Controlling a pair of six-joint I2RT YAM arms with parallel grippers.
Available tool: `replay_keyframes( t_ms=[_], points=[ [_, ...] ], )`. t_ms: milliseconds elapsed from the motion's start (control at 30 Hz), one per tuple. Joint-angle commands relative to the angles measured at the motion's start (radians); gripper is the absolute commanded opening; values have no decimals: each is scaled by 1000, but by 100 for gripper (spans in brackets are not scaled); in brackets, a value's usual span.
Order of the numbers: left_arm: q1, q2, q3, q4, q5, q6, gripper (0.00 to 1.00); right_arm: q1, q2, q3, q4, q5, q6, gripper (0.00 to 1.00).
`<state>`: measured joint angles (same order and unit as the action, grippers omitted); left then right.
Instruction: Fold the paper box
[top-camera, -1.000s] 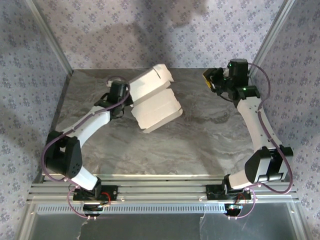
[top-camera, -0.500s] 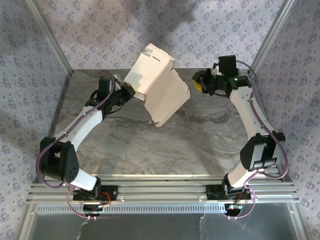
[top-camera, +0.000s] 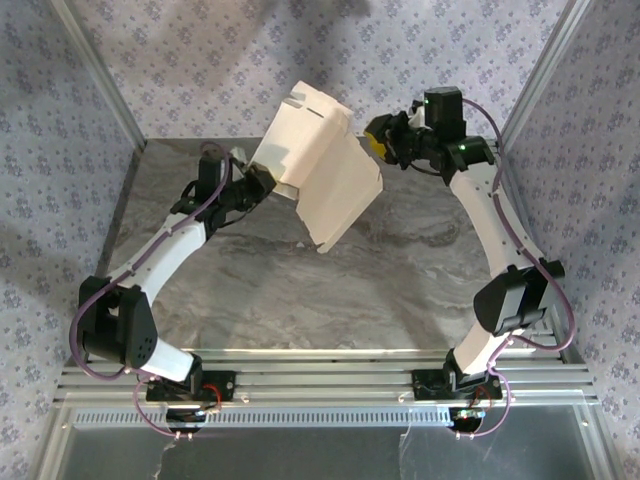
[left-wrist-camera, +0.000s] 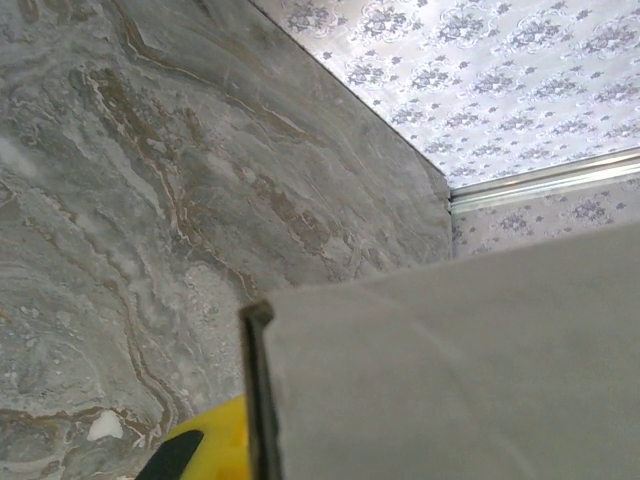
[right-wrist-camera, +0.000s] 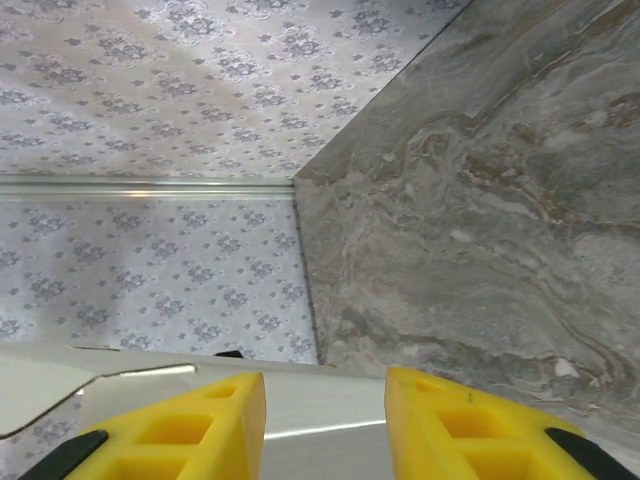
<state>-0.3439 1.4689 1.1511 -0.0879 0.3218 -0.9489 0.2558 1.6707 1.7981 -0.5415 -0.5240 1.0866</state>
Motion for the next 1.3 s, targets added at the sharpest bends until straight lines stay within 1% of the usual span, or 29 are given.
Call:
replay_keyframes(
  t_ms=[0,167,300,500,633,800,900,1033,1167,1267],
  points=[
    [-17,1,4,29,-1,-13,0,17,22,52,32,-4,44,37],
    [-33,8,15,19,-16,-16,0,38,43,101,29,8,53,37],
    [-43,6,16,-1,-49,-26,0,52,37,117,-5,30,40,35],
    [-64,1,22,-23,-117,-56,0,66,-3,76,-29,76,21,32],
    [-80,0,28,-43,-152,-91,0,69,-52,12,16,109,30,32],
    [-94,2,40,-68,-170,-97,0,72,-61,-4,26,110,36,32],
    [-98,1,35,-62,-168,-102,0,76,-62,-16,39,113,38,36],
    [-104,-2,38,-64,-164,-99,0,78,-43,-15,23,110,32,36],
    [-105,-11,32,-70,-168,-104,0,74,-65,-48,49,140,39,34],
    [-106,-20,17,-63,-167,-128,0,68,-119,-112,89,190,54,37]
  ],
)
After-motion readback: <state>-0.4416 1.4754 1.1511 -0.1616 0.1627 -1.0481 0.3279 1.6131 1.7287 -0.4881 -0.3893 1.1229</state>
